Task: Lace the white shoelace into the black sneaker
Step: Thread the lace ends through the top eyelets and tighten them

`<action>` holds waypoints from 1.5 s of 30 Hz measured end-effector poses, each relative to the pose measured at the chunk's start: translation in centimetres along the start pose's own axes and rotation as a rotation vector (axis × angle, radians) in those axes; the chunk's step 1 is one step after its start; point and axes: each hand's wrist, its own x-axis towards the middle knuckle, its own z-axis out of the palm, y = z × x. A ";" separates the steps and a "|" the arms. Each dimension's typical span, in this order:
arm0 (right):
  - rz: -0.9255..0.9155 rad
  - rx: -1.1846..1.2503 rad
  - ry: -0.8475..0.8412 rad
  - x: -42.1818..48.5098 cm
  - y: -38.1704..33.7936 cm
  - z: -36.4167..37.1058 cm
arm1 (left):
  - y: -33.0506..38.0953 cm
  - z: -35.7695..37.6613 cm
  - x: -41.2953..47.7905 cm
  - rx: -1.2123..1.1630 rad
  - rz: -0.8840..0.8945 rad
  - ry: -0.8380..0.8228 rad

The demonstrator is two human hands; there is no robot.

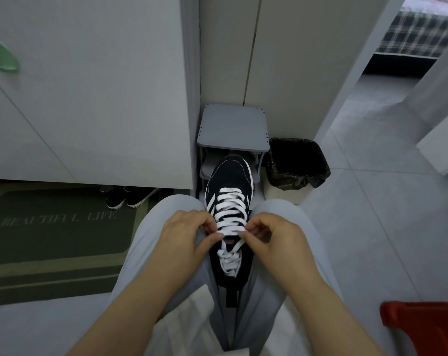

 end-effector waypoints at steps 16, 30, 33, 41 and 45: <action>-0.127 -0.002 -0.012 0.0 0.8 -0.2 | -0.3 -0.2 -0.2 0.037 -0.019 -0.010; -0.062 -0.059 -0.029 1.5 -0.2 0.4 | 0.9 0.4 1.4 0.007 -0.076 -0.007; -0.082 -0.043 -0.029 1.2 0.0 0.2 | 0.7 0.3 1.3 0.007 -0.078 -0.019; 0.092 0.049 -0.088 3.1 -0.7 -1.1 | 0.5 0.1 2.6 -0.061 -0.047 0.011; 0.073 -0.049 -0.165 3.6 -0.7 -0.9 | 0.2 0.4 2.9 -0.075 -0.029 -0.030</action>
